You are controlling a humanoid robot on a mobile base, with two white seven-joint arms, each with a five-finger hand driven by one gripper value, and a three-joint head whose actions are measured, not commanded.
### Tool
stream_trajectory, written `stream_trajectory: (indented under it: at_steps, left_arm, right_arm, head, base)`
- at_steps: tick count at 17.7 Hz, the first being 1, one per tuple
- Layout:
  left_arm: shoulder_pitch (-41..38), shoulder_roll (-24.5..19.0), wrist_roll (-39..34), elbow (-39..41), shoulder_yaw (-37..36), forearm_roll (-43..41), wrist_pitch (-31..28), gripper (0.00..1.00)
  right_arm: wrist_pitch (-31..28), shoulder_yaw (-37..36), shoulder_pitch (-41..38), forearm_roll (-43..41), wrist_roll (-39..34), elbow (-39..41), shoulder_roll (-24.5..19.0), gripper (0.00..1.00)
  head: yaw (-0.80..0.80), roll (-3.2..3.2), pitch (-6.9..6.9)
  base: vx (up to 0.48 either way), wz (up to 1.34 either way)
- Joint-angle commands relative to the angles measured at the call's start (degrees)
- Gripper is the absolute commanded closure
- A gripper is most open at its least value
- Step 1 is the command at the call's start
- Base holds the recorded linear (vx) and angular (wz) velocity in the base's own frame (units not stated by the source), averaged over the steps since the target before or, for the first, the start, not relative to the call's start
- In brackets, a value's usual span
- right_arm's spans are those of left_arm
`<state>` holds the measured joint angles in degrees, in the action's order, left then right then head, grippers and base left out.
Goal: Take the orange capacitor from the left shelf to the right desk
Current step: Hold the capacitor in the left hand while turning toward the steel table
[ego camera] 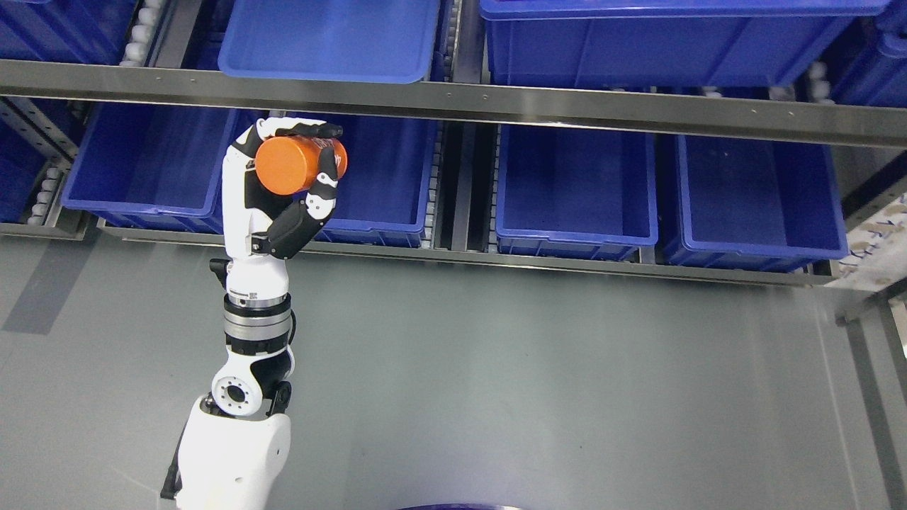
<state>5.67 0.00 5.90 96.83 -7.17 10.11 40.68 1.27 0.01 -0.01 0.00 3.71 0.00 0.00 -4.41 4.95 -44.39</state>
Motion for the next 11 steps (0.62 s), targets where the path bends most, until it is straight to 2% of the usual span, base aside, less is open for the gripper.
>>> stream_trajectory:
  at_steps: [1, 6, 11]
  left_arm:
    - [-0.6, -1.0, 0.1, 1.7, -0.3, 0.0, -0.2, 0.98]
    - [-0.6, -1.0, 0.1, 1.7, -0.4, 0.0, -0.4, 0.98]
    - [-0.3, -1.0, 0.1, 1.7, -0.7, 0.0, -0.8, 0.98]
  right_arm:
    - [0.0, -0.6, -1.3, 0.4, 0.0, 1.0, 1.0, 0.00]
    - [0.0, -0.6, -1.3, 0.4, 0.0, 1.0, 1.0, 0.00]
    - [0.0, -0.6, -1.2, 0.4, 0.0, 1.0, 1.0, 0.00]
  head:
    - [0.00, 0.00, 0.00]
    - [0.00, 0.00, 0.00]
    - [0.00, 0.00, 0.00]
  base:
    - [-0.143, -0.41]
    - [-0.104, -0.42]
    - [0.003, -0.26]
